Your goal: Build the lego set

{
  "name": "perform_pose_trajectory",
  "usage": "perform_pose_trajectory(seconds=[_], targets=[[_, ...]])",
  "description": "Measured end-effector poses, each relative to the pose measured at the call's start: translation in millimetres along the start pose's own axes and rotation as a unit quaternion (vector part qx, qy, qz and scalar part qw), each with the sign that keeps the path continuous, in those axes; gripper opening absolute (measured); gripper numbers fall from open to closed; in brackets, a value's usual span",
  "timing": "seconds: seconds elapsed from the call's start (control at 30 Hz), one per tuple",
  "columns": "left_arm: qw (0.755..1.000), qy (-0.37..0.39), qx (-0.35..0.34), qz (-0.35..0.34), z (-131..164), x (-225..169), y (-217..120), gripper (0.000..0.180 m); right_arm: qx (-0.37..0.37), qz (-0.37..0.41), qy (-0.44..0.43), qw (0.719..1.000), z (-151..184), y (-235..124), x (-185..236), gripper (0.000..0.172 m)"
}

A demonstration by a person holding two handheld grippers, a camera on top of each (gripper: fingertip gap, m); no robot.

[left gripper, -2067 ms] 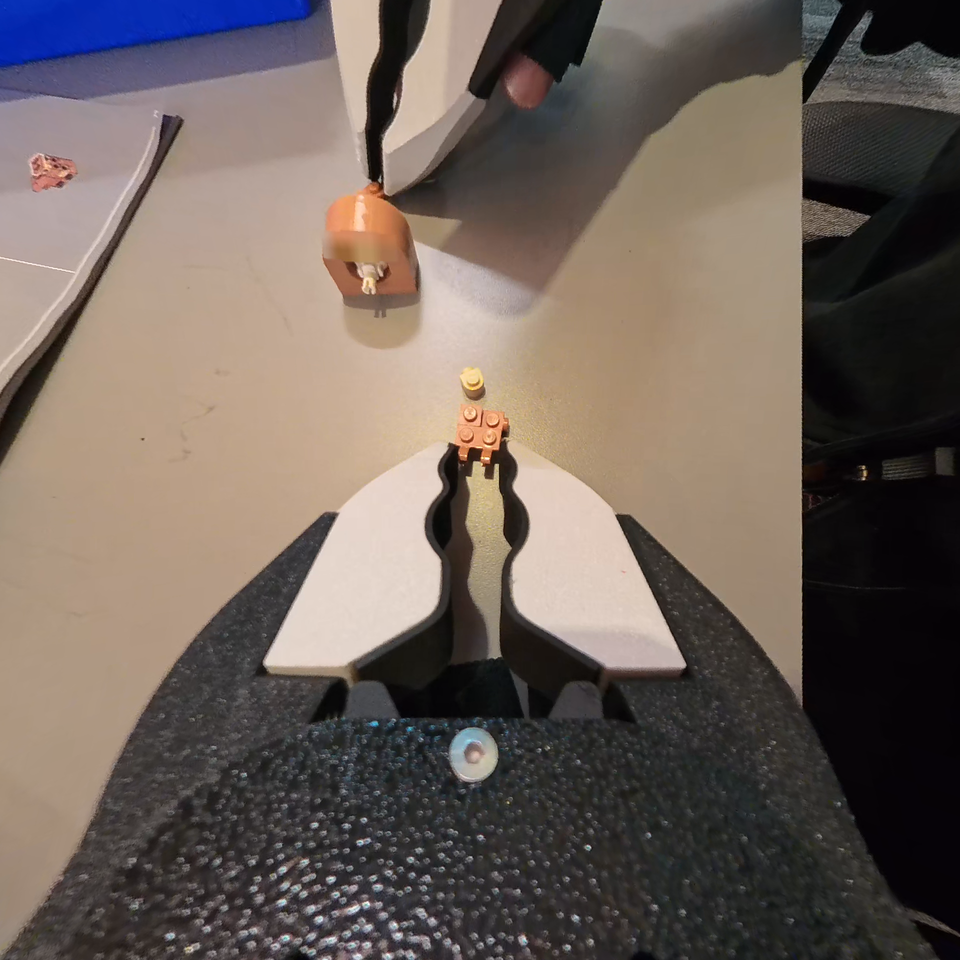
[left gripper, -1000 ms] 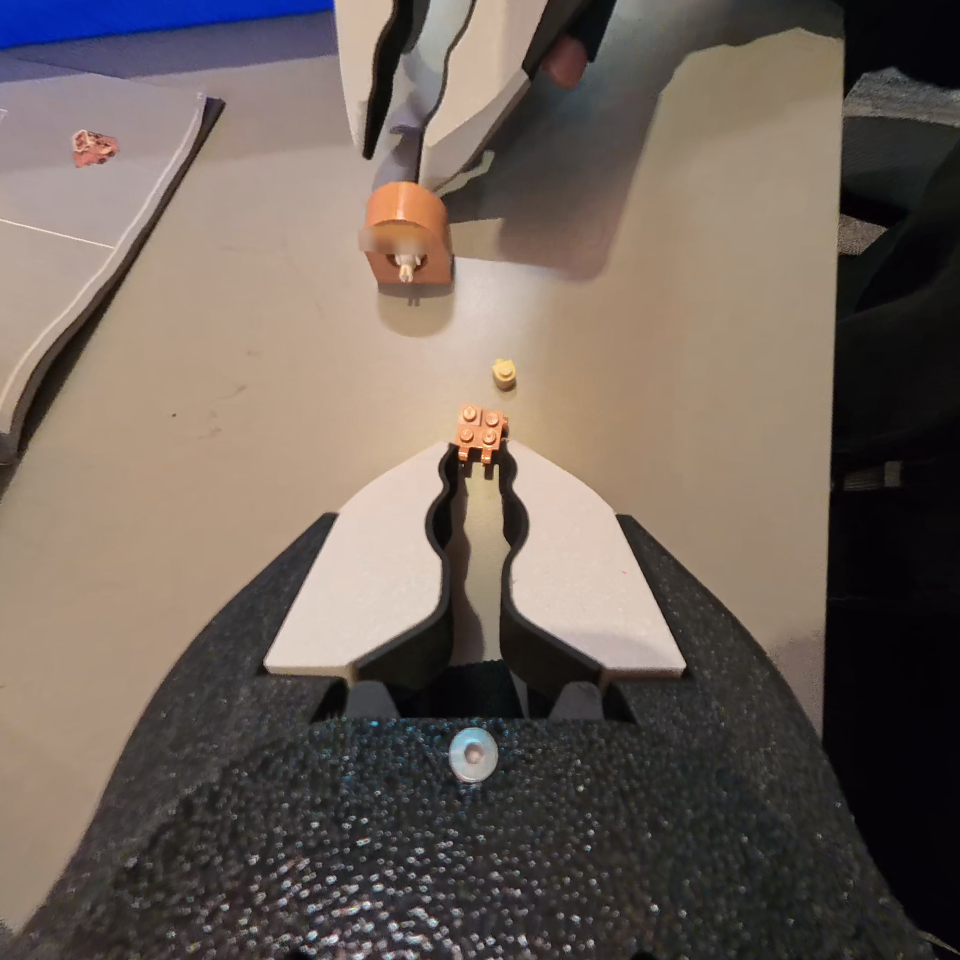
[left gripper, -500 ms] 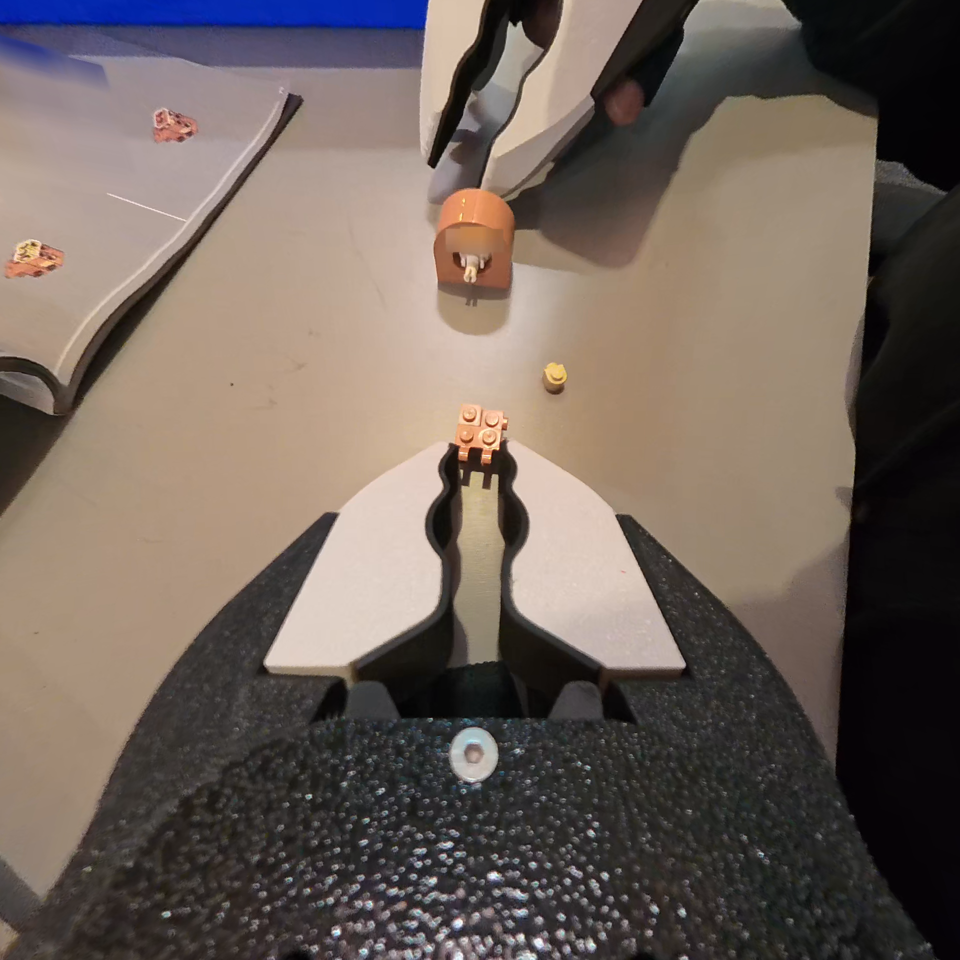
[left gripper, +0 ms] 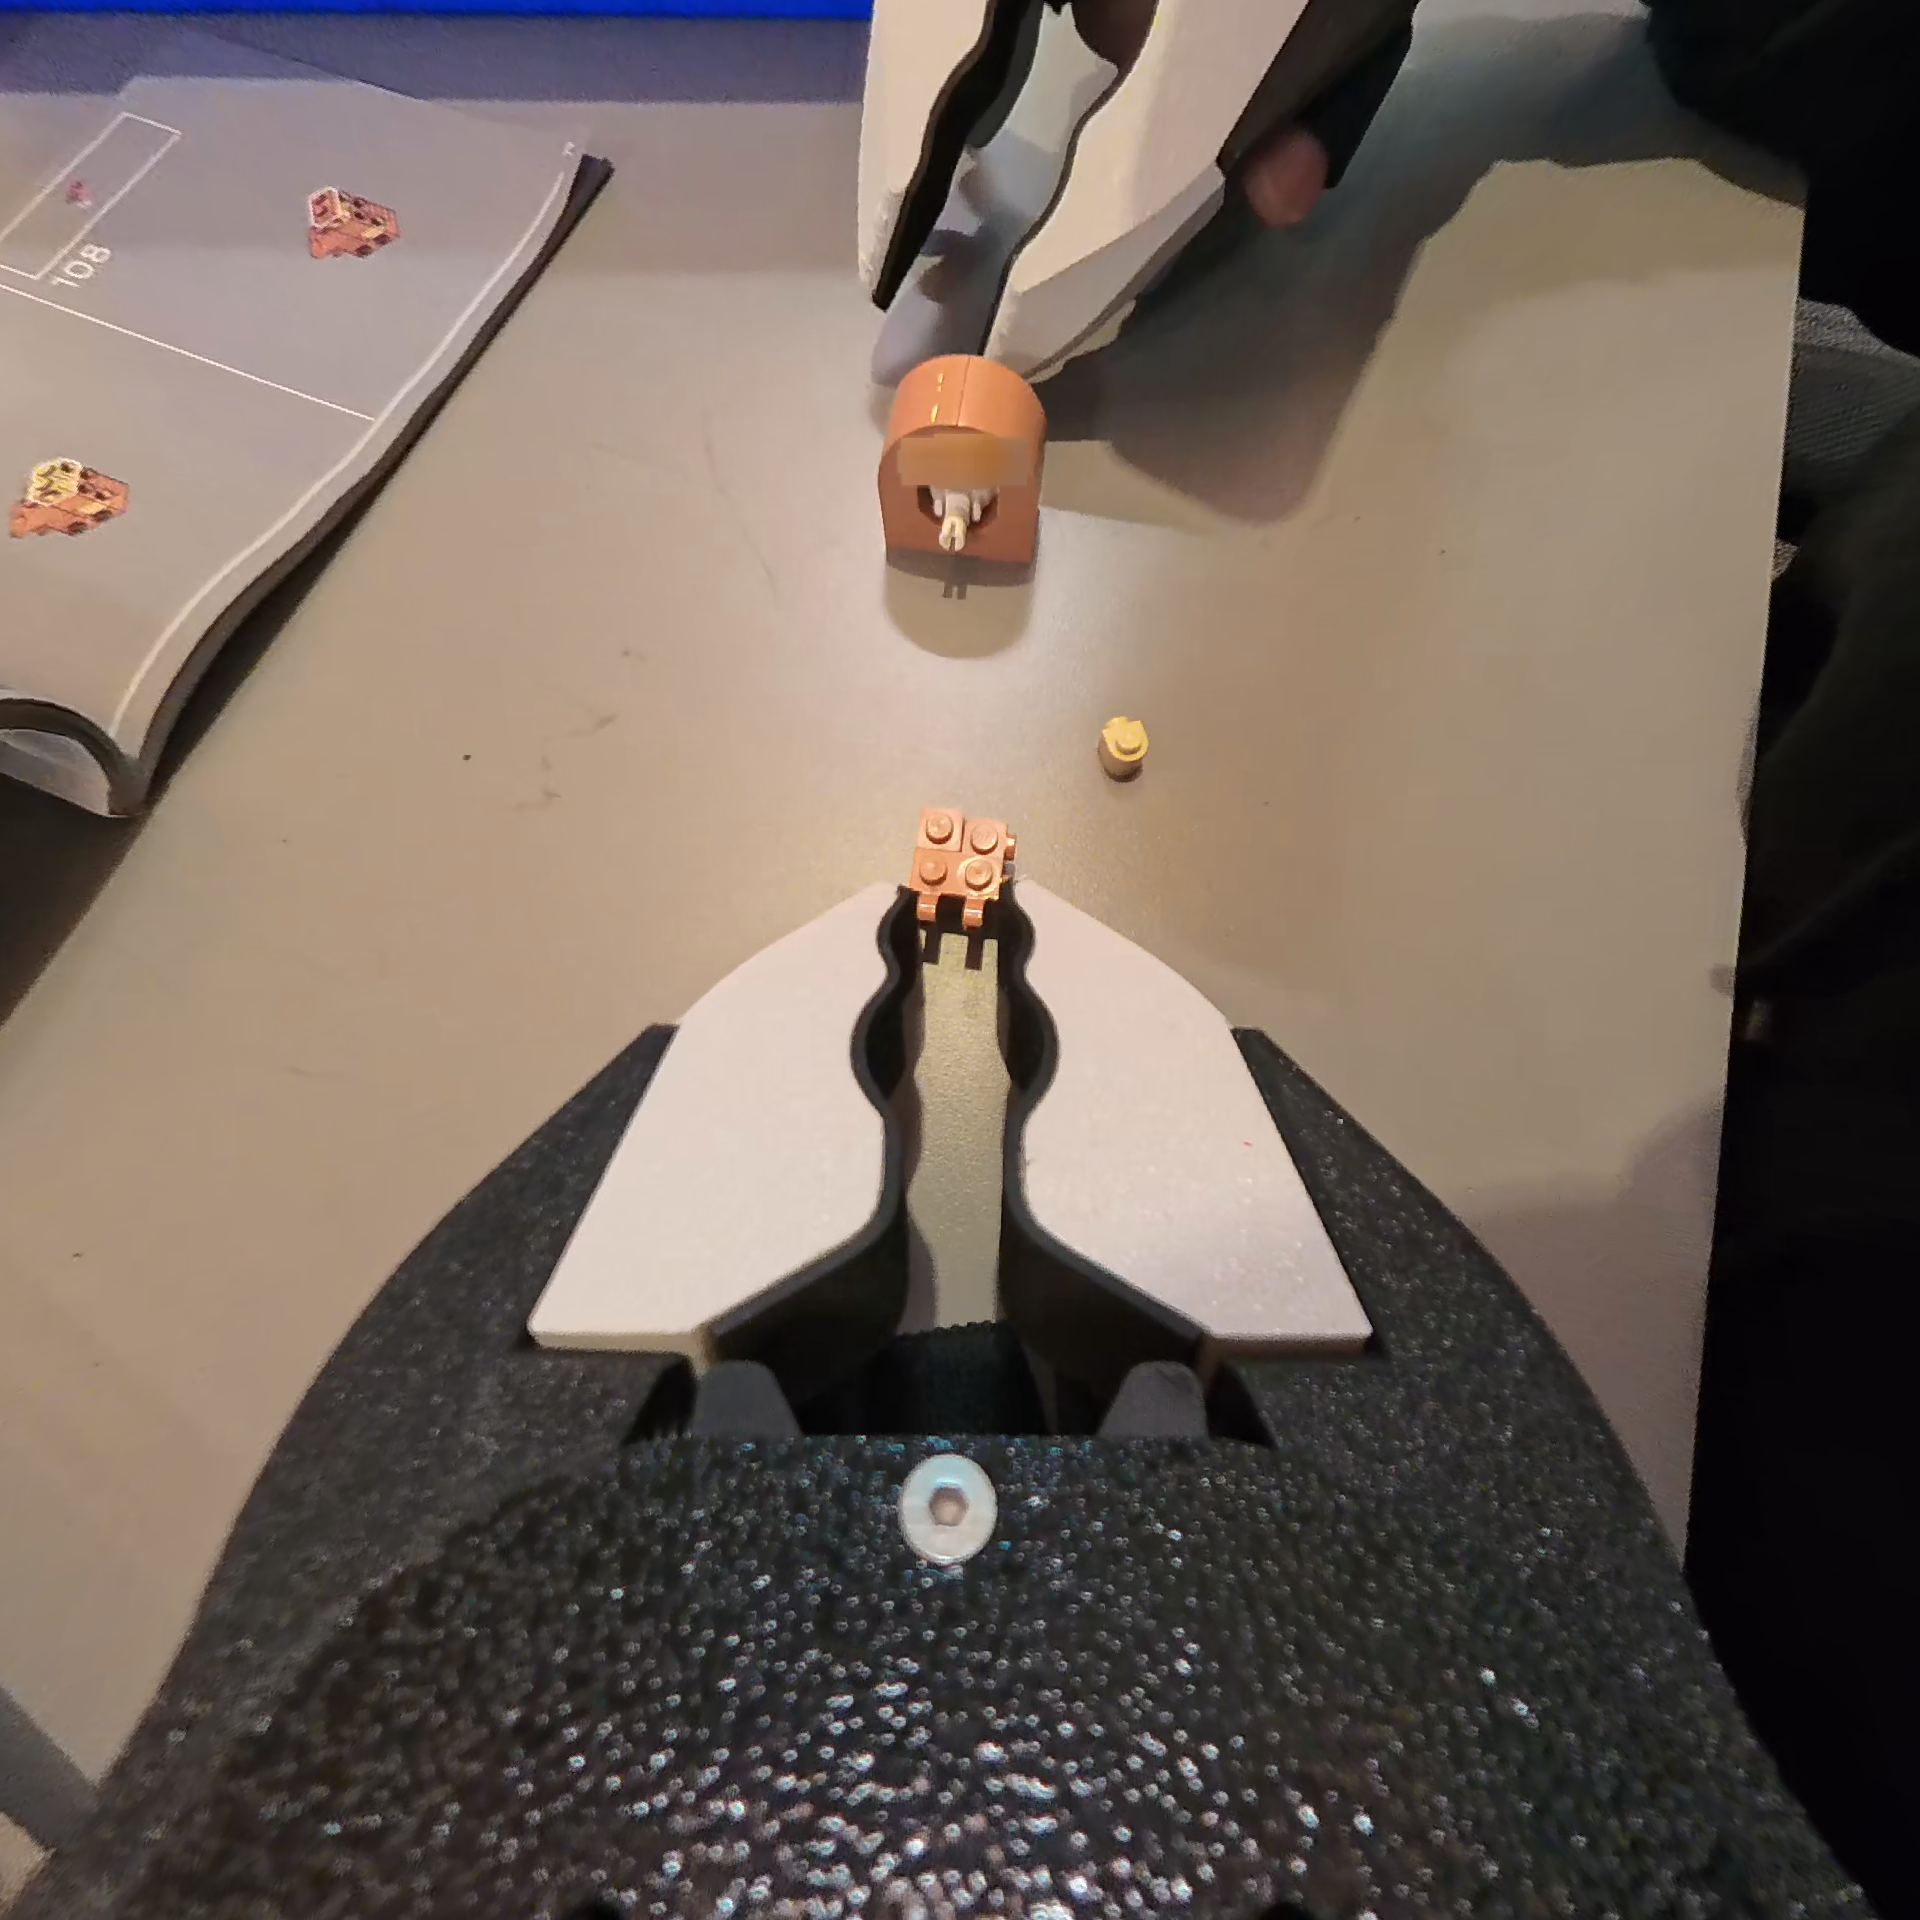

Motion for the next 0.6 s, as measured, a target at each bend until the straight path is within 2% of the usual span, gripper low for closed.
perform_pose_trajectory(seconds=[0.6], targets=[[1.000,-0.003,0.004,0.001,0.6,0.6,0.7,0.014,-0.001,-0.001,0.005,1.000,0.0,0.1,-0.7,0.024]])
Point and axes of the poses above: each gripper's, where its closed fingertips meet, y out along the fingers, z out of its underside, x = y × z across the jaws, the point moved 5 cm from there along -y, back along the fingers, and after that the axes turned 15 degrees about y, right-handed, at the moved point
